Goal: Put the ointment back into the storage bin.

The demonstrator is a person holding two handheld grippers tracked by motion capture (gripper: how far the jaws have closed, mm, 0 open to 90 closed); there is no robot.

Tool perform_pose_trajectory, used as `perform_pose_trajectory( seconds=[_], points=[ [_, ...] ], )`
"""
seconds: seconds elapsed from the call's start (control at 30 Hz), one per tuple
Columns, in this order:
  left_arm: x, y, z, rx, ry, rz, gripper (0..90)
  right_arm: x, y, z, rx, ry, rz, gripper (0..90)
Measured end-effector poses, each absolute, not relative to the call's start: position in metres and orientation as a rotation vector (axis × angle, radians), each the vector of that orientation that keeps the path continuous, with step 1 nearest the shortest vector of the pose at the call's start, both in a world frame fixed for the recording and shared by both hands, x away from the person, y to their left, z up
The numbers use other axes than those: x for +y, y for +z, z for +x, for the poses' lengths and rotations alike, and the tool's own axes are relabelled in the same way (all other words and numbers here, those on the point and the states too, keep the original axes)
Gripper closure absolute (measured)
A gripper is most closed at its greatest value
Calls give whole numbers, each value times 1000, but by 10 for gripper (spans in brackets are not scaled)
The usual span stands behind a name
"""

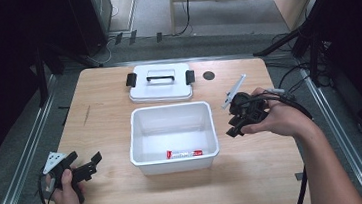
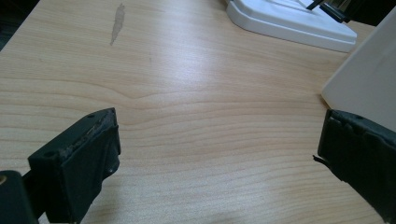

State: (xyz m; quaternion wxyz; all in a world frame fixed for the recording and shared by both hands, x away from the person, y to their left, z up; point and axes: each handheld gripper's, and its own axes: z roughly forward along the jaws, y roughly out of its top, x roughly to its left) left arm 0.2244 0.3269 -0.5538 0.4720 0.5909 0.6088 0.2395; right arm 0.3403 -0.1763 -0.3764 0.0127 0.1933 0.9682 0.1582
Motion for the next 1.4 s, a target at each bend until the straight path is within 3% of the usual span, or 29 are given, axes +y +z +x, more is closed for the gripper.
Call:
perform_pose_trajectory(
  seconds=[0.1,0.2,0.33,0.4,0.47,0.5,0.67,0.9,1.4],
  points=[
    [327,-554,224,1490,586,1451,0,-185,-382,341,2988,512,690,573],
    [327,-554,224,1491,587,1450,0,-203,-392,337,2906,570,816,462],
    [327,-554,224,1490,588,1451,0,-215,-401,334,2841,540,887,388],
    [327,-554,224,1490,589,1452,0,-228,-410,331,2765,565,991,292],
    [327,-554,224,1490,589,1453,0,-232,-413,330,2732,577,1022,267],
    [327,-554,224,1490,590,1453,0,-240,-418,328,2674,600,1095,150],
    [327,-554,224,1491,591,1455,0,-253,-432,323,2597,669,1201,4],
    [326,-554,224,1491,592,1457,0,-280,-463,306,2369,855,1381,0],
    [326,-553,224,1493,592,1458,0,-318,-510,264,2064,994,1404,0]
  ],
)
